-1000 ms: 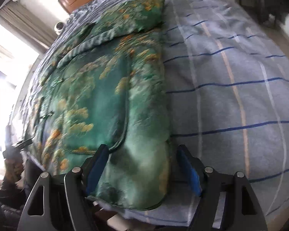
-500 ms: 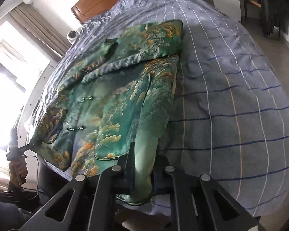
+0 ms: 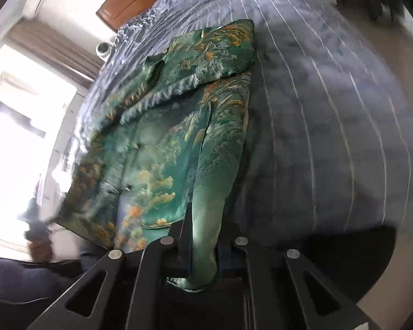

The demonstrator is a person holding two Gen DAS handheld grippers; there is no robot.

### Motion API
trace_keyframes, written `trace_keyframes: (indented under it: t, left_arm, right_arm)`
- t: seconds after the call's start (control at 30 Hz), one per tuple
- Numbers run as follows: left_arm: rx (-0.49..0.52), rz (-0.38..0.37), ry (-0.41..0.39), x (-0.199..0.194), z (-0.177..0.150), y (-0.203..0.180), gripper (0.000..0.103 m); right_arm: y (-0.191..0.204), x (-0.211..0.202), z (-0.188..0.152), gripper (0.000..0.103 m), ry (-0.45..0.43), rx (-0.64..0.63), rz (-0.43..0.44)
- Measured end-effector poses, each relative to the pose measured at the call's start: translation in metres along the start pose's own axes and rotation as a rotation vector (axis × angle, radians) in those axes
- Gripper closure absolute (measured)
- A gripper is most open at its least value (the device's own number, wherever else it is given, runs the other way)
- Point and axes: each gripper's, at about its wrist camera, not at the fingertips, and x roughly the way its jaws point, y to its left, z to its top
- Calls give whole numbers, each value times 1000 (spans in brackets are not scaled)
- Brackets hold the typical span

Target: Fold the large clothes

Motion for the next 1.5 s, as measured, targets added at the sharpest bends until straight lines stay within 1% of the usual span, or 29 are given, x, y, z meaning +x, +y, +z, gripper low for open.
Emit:
trace_keyframes:
  t: [0.07, 0.13, 0.2, 0.23, 0.27, 0.3, 0.37, 0.4, 0.5, 0.57, 0.7, 0.73, 0.77, 0.8, 0.87, 0.9, 0.93, 0.97, 1.0, 1.03, 1.1, 1.17, 1.2, 1.27, 1.33, 1.37, 1.4, 1.47, 1.5]
  left_arm:
    - [-13, -34, -23, -16, 4, -2, 93]
    - [-15, -71, -81, -31, 25, -4, 93]
    - [-20, -97, -145, -37, 59, -6, 93]
    - [-25, -102, -161, -37, 72, -8, 93]
    - [-32, -104, -177, -35, 88, -7, 93]
    - [-42, -105, -196, -29, 113, -8, 93]
    - [-63, -109, -212, -15, 152, -8, 93]
    - [-69, -104, -216, -5, 172, -10, 93]
    - [-74, -50, -216, 22, 220, -14, 93]
    - [-98, -41, -206, 40, 238, -13, 92]
    - [-112, 10, -184, 81, 268, -10, 89]
    - [-106, 33, -185, 86, 269, -10, 84]
    - [-103, 55, -191, 91, 270, -10, 83]
    - [-103, 62, -198, 94, 270, -9, 79]
    - [-126, 39, -196, 96, 272, -3, 68]
    - [-144, 16, -199, 93, 273, 2, 50]
    - [-157, 9, -207, 89, 274, 4, 29]
    - [-170, 5, -229, 80, 274, 7, 22]
    - [-175, -6, -251, 71, 275, 8, 18]
    - [-182, -36, -274, 60, 277, 12, 16]
    - [-211, -111, -315, 37, 278, 21, 13]
    - [-226, -123, -344, 22, 277, 28, 10]
    - [-210, -118, -350, 16, 274, 31, 10]
    - [-142, -108, -328, 19, 270, 29, 8]
    - [-30, -111, -255, 35, 263, 24, 7]
    - [8, -99, -217, 47, 261, 21, 7]
    - [42, -48, -182, 63, 260, 16, 7]
    - [77, 46, -153, 88, 266, 6, 7]
    - [87, 73, -148, 98, 271, 2, 8]
  right_arm:
    - [0, -15, -3, 92, -16, 58, 83]
    - [1, -26, 4, 92, -52, 91, 144]
    - [2, -32, 25, 92, -101, 103, 199]
    - [2, -30, 40, 92, -120, 103, 220]
    - [2, -26, 57, 92, -136, 103, 224]
    - [4, -21, 71, 92, -148, 102, 220]
    - [2, -6, 111, 92, -178, 99, 216]
    - [2, 0, 123, 92, -185, 105, 219]
    - [-3, 27, 177, 92, -202, 132, 214]
    - [-11, 50, 209, 92, -198, 167, 200]
    - [-32, 90, 243, 92, -182, 252, 149]
    - [-36, 102, 246, 92, -176, 271, 125]
    - [-38, 112, 246, 92, -175, 286, 104]
    - [-40, 119, 246, 91, -175, 300, 94]
    - [-44, 131, 246, 90, -179, 331, 89]
    - [-46, 135, 247, 90, -182, 347, 92]
    - [-48, 139, 249, 89, -179, 361, 95]
    - [-49, 141, 253, 87, -170, 370, 100]
    - [-48, 143, 257, 77, -162, 377, 112]
    - [-48, 143, 259, 69, -155, 380, 132]
    - [-46, 140, 266, 28, -163, 396, 215]
    - [-43, 128, 274, 10, -208, 404, 272]
    - [-41, 122, 277, 10, -229, 397, 275]
    - [-39, 109, 281, 10, -262, 372, 272]
    - [-37, 101, 281, 9, -273, 338, 235]
    - [-32, 99, 282, 9, -268, 286, 169]
    - [-28, 101, 283, 9, -257, 240, 123]
    - [-10, 113, 282, 9, -208, 111, 6]
    - [-4, 118, 282, 9, -192, 65, -30]
